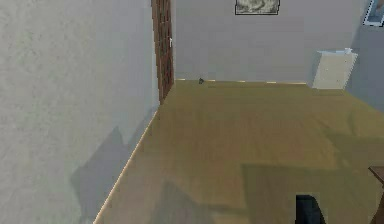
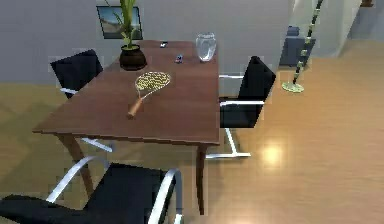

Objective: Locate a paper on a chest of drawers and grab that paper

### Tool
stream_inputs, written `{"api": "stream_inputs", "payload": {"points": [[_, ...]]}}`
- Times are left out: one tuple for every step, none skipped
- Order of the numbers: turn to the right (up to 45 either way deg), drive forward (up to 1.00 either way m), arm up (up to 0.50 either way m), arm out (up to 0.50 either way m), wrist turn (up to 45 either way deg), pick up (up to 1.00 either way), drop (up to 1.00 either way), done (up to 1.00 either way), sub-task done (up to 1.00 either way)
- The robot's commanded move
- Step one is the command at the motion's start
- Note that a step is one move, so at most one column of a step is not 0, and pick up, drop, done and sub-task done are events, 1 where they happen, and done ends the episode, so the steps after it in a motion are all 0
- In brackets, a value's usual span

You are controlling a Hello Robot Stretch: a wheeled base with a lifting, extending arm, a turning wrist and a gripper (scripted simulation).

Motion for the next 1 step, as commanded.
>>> {"api": "stream_inputs", "payload": {"points": [[0.0, 0.70, 0.00, 0.00, 0.0, 0.00, 0.00, 0.00, 0.00]]}}
